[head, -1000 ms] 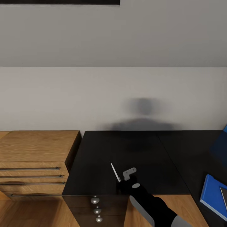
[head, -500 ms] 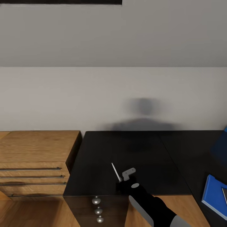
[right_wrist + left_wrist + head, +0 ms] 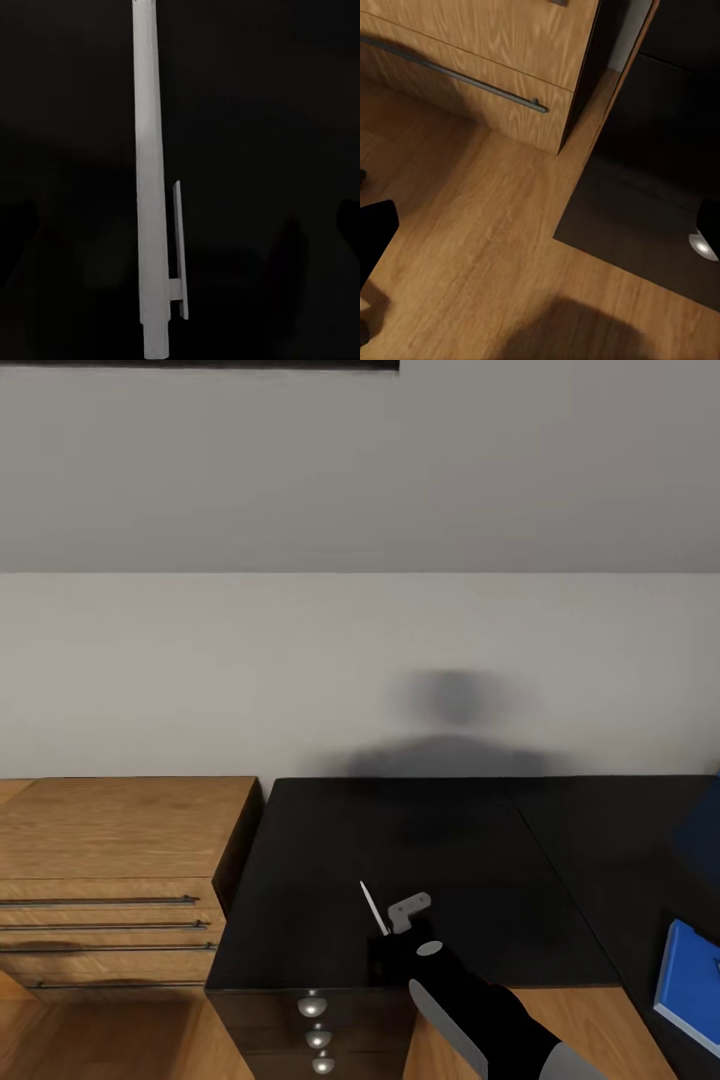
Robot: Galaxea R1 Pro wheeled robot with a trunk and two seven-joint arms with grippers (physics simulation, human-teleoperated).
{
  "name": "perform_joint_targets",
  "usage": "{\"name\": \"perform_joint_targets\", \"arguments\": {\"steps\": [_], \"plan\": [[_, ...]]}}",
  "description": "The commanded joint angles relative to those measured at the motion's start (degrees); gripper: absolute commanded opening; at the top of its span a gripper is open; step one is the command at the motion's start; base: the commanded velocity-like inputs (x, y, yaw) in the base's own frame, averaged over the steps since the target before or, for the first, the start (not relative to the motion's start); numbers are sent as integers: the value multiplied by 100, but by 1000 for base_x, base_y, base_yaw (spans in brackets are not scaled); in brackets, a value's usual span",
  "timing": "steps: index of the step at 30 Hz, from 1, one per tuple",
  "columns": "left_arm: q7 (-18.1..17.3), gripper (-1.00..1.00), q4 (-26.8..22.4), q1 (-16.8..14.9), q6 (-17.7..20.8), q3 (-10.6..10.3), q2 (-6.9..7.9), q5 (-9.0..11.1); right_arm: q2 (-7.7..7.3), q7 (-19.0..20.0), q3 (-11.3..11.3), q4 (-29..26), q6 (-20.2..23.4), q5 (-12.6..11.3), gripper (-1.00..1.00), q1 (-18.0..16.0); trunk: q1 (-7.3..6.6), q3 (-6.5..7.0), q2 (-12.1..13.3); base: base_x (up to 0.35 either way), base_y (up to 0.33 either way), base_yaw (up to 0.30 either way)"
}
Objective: In the bedroom, organize the workspace by keeping the computer under the desk, ensuring the monitor is on the desk, placing the keyboard on the desk next to the monitor, placing the mouse on the desk next to the keyboard, moving the folder from the swivel chair onto the desk next to the mouse, stacking the notebook on top of the folder with the pen on top of the notebook, and positioning the swivel chair next to the desk.
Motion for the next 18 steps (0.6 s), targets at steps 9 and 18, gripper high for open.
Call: {"name": "perform_joint_targets", "arguments": {"steps": [9, 18], "plan": [[-5, 100, 3, -4, -20, -46, 0, 57, -2, -58, 27, 3, 10, -56, 100, -9, 1, -6, -4, 97, 20, 0], [10, 100, 5, -4, -20, -45, 0, 60, 5, -58, 44, 7, 18, -56, 100, -10, 1, -6, -4, 9, 2, 0]]}}
